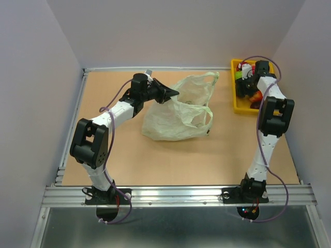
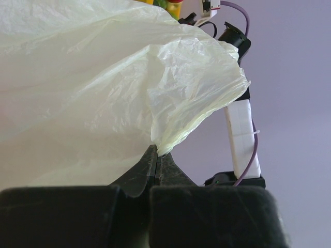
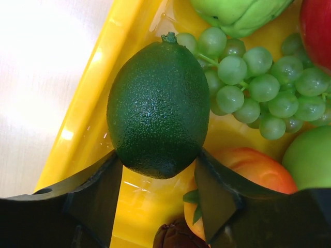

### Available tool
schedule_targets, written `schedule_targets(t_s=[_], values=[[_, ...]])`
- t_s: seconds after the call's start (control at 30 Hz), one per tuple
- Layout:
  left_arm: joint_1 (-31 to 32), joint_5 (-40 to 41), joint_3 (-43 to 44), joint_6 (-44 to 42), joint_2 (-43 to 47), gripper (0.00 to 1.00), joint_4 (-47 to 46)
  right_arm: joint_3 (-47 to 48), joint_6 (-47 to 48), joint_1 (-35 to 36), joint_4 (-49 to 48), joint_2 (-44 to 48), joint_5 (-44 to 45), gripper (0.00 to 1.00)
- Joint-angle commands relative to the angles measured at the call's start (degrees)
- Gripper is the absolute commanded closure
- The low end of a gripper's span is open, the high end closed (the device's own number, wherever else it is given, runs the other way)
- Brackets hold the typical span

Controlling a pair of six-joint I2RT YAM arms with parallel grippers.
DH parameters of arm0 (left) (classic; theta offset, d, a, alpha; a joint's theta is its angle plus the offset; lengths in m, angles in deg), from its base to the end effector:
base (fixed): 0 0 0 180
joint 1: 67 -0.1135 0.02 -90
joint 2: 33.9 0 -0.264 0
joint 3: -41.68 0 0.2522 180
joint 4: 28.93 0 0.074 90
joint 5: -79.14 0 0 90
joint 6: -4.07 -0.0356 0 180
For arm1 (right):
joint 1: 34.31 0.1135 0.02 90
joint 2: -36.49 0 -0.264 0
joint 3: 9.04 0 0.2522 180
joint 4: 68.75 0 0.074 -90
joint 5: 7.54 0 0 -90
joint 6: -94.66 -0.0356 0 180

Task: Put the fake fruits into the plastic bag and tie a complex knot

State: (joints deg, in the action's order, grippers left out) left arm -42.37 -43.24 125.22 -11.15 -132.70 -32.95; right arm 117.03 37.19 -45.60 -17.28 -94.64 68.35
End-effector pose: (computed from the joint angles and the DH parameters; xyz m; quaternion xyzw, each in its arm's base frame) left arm 0.3609 -0.1864 0.2877 -0.1544 0.7473 -0.6041 0.2297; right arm 0.4967 -0.0903 0.1996 -0.2099 0.9276 0.0025 0.3090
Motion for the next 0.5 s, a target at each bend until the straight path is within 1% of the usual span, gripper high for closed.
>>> schedule_targets(t_s=[0.0,0.2,0.4,0.47], values=[[-0.6,-0.2,0.8,-1.0,2.0,1.00,-2.4,0.8,-0.7,-0.3,-0.4,4.8,-1.0,0.48],[-0.5,-0.3,0.9,-1.0,2.1,1.00,-2.3,-2.5,-3.4,-1.3,-0.4,12.6,-2.9,0.53],[-0.7,-0.5,0.8,-1.0,2.1,1.00,-2.3,-8.2,-4.1,-1.5,0.4,21.7,-3.6,0.53],[-0.8,-0.5,1.0,-1.0,2.2,1.00,-2.3,-11.3,-4.4,-1.5,2.6,26.2,-6.4,0.53]])
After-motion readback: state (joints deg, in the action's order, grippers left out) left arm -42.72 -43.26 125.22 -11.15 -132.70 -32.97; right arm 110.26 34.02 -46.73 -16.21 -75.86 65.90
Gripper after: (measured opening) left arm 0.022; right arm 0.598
